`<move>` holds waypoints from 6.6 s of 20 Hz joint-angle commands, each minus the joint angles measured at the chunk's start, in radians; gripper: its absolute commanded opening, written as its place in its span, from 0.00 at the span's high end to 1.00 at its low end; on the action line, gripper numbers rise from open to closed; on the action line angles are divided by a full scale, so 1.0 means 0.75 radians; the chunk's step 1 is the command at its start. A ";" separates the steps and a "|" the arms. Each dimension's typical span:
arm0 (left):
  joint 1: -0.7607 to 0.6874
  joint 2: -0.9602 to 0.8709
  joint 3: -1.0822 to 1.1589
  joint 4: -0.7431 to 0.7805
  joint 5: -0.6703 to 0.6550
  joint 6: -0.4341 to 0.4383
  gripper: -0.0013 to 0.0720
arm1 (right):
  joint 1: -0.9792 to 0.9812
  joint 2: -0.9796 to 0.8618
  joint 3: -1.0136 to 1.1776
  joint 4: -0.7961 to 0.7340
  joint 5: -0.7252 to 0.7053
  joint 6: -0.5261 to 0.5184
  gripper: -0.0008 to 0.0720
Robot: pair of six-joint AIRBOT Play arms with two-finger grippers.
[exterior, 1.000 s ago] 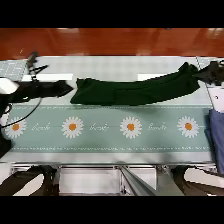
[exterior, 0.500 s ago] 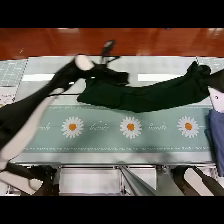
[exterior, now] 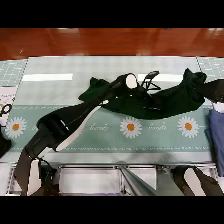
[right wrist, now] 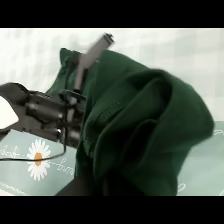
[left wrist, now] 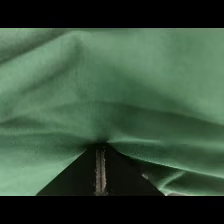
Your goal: Fold the shirts.
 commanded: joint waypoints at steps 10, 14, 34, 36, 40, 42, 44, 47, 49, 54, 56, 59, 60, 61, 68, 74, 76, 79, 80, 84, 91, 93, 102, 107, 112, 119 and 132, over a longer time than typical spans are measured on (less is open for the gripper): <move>0.667 0.521 -0.318 0.191 -0.249 0.126 0.96 | 0.304 -0.067 -0.007 0.071 -0.291 0.034 0.96; 0.942 1.015 -0.787 0.191 -0.142 0.244 0.96 | 0.769 -0.337 0.056 0.127 -0.665 0.031 0.96; 1.083 1.461 -1.454 0.187 -0.001 0.268 0.96 | 1.337 -1.421 0.768 0.337 -0.985 0.016 0.96; 1.076 1.461 -1.468 0.186 0.006 0.268 0.96 | 1.338 -1.435 0.769 0.354 -0.990 0.015 0.96; 1.074 1.461 -1.470 0.185 0.049 0.263 0.96 | 1.329 -1.448 0.768 0.390 -0.828 0.015 0.42; 1.080 1.461 -1.470 0.187 0.072 0.263 0.96 | 1.274 -1.421 0.768 0.374 -0.650 0.047 0.42; 1.121 1.461 -1.470 0.191 0.093 0.263 0.96 | 1.162 -1.353 0.768 0.314 -0.424 0.089 0.42; 1.265 1.466 -1.470 0.191 0.054 0.262 0.96 | 0.918 -1.138 0.750 0.140 -0.148 0.110 0.42; 1.377 1.487 -1.471 0.191 -0.025 0.262 0.96 | 0.745 -0.921 0.658 -0.134 -0.098 0.139 0.42; 1.421 1.601 -1.545 0.185 -0.055 0.263 0.95 | 0.461 -0.341 -0.158 -0.742 -0.590 0.466 0.41; 1.363 1.618 -1.602 0.183 -0.036 0.263 0.95 | 0.396 -0.320 -0.431 -0.396 -0.736 0.280 0.41; 1.264 1.616 -1.673 0.169 0.021 0.261 0.96 | 0.403 -0.509 -0.547 0.043 -0.756 0.021 0.41; 1.238 1.616 -1.692 0.161 0.044 0.251 0.96 | 0.427 -0.586 -0.545 0.148 -0.754 -0.033 0.41; 1.212 1.616 -1.704 0.160 0.063 0.238 0.95 | 0.458 -0.668 -0.535 0.231 -0.752 -0.075 0.41; 1.174 1.615 -1.706 0.139 0.094 0.238 0.96 | 0.725 -0.992 -0.262 0.280 -0.733 -0.050 0.41; 1.174 1.607 -1.706 0.140 0.111 0.238 0.95 | 0.857 -1.106 -0.023 0.269 -0.692 0.008 0.74; 1.174 1.607 -1.706 0.140 0.124 0.238 0.96 | 0.892 -1.105 0.067 0.265 -0.650 -0.027 0.96; 1.174 1.607 -1.706 0.140 0.129 0.238 0.95 | 0.949 -1.105 0.286 0.154 -0.570 0.032 0.96; 1.174 1.607 -1.706 0.140 0.129 0.238 0.95 | 0.967 -1.105 0.385 0.057 -0.534 0.092 0.96; 1.174 1.607 -1.706 0.140 0.137 0.238 0.96 | 1.008 -1.105 0.818 -0.314 -0.326 0.335 0.96; 1.174 1.607 -1.706 0.140 0.139 0.238 0.95 | 0.791 -1.078 1.464 -0.547 -0.009 0.534 0.96; 1.174 1.607 -1.706 0.139 0.139 0.238 0.96 | 0.647 -1.000 1.465 -0.570 0.025 0.549 0.96; 1.221 1.607 -1.695 0.140 0.140 0.239 0.95 | -0.195 -0.808 1.465 -0.415 0.201 0.532 0.96; 1.371 1.607 -1.657 0.112 0.153 0.238 0.95 | -0.562 -0.808 1.383 -0.348 0.288 0.467 0.96; 1.403 1.607 -1.658 0.096 0.204 0.238 0.96 | -0.761 -0.809 1.323 -0.352 0.315 0.436 0.96; 1.403 1.607 -1.658 0.095 0.363 0.238 0.95 | -0.952 -0.687 1.131 -0.464 0.507 0.427 0.96; 1.400 1.598 -1.658 0.096 0.672 0.240 0.95 | -1.161 -0.215 0.138 -1.362 0.515 0.528 0.42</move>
